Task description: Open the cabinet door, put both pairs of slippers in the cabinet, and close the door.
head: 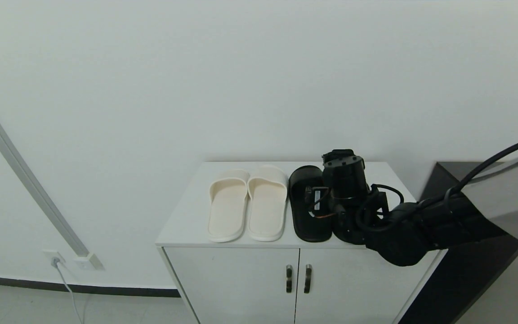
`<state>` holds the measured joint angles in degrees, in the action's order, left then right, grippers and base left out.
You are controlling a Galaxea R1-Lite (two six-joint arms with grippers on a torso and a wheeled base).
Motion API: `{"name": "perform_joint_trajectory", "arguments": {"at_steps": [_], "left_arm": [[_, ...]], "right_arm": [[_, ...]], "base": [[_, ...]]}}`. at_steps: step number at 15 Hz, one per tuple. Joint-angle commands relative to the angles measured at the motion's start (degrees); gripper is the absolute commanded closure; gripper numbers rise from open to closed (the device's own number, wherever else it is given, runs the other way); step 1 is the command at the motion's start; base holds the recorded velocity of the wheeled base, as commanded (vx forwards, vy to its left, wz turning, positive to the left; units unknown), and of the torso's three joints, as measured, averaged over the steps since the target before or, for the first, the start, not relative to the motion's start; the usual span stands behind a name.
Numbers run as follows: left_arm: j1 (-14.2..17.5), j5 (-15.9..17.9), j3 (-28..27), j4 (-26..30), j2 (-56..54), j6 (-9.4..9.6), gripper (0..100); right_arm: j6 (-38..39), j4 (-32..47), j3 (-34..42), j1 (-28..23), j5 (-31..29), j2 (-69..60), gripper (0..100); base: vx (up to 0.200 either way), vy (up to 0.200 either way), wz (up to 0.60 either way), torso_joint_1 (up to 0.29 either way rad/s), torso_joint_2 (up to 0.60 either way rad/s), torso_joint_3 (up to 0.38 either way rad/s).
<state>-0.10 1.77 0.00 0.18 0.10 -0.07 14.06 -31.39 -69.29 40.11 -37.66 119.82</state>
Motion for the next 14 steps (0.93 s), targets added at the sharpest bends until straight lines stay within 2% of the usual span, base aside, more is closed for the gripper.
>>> {"name": "perform_joint_trajectory", "arguments": {"at_steps": [1,3,8,9,14], "left_arm": [[0.01,-0.01,0.0,-0.01,-0.01,-0.01,100],[0.01,0.08,0.0,-0.01,-0.01,-0.1,100],[0.01,0.08,0.0,-0.01,-0.01,-0.01,100],[0.01,-0.01,0.0,-0.01,-0.01,-0.01,100],[0.01,-0.01,0.0,-0.01,-0.01,-0.1,100]], "right_arm": [[-1.05,-1.22,-1.28,-1.35,0.04,2.61,0],[-4.12,-5.35,-2.69,-2.58,0.13,5.07,0],[-5.18,-6.05,-5.33,-3.02,0.13,7.62,0],[-5.18,-6.14,-5.68,-3.02,0.13,7.97,100],[-5.18,-6.14,-6.12,-3.46,-0.05,7.97,100]], "base": [[0.0,0.0,0.0,0.0,0.0,0.0],[0.0,0.0,0.0,0.0,0.0,0.0],[0.0,0.0,0.0,0.0,0.0,0.0],[0.0,0.0,0.0,0.0,0.0,0.0],[0.0,0.0,0.0,0.0,0.0,0.0]]}}
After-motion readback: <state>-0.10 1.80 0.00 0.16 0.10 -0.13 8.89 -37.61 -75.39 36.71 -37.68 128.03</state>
